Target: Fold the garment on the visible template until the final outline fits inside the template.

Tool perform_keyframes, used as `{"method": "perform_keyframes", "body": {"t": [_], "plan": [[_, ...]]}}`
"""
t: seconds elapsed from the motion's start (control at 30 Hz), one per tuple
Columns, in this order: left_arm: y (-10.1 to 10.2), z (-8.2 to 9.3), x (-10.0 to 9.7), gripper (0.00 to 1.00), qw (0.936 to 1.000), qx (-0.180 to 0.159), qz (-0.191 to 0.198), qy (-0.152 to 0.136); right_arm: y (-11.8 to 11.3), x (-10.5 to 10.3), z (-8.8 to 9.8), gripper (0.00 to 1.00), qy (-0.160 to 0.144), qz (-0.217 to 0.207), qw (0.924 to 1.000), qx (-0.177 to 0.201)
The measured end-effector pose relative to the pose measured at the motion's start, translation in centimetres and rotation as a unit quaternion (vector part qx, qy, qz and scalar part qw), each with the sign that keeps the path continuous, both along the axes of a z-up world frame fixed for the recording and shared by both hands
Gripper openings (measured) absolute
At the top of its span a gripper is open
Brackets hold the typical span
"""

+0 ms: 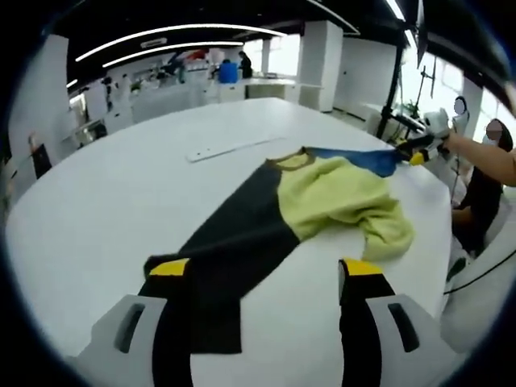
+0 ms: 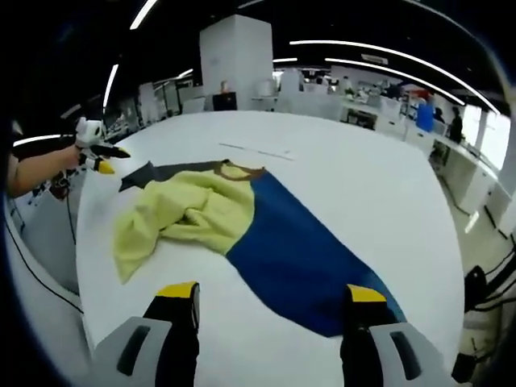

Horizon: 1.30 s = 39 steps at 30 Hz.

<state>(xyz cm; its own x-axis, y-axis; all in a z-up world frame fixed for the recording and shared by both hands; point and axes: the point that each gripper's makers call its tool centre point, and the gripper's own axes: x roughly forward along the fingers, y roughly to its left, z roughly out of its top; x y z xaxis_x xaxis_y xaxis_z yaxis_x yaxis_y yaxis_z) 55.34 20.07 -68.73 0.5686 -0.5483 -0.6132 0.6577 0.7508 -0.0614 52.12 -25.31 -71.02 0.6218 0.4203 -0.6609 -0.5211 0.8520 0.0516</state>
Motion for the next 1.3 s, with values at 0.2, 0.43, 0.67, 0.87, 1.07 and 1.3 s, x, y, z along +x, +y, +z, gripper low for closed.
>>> {"method": "perform_keyframes", "body": {"t": [0.2, 0.43, 0.67, 0.87, 1.07, 1.3], "plan": [[-1.2, 0.0, -1.3, 0.69, 0.9998, 0.001, -0.018, 0.0, 0.9, -1.0, -0.2, 0.69, 0.0, 0.004, 1.0, 0.009], [-2.4, -0.1, -2.6, 0.69, 0.9993, -0.007, -0.036, 0.002, 2.0, -2.1, -0.8, 0.69, 0.006, 0.01, 0.9998, 0.017], [-3.1, -0.5, -3.9, 0.69, 0.9989, -0.013, -0.044, 0.007, 2.8, -2.9, -0.7, 0.68, 0.003, 0.014, 0.9996, 0.022], [-3.0, -0.8, -4.6, 0.68, 0.9988, -0.019, -0.044, 0.013, 3.2, -3.2, -0.5, 0.68, 0.0, 0.016, 0.9995, 0.028], [-3.6, -1.0, -5.3, 0.68, 0.9984, -0.024, -0.049, 0.016, 4.0, -3.8, -0.7, 0.67, 0.001, 0.024, 0.9992, 0.032], [-4.6, -1.4, -6.3, 0.67, 0.9975, -0.03, -0.061, 0.022, 4.9, -4.3, -0.9, 0.67, 0.003, 0.031, 0.9988, 0.039]]}}
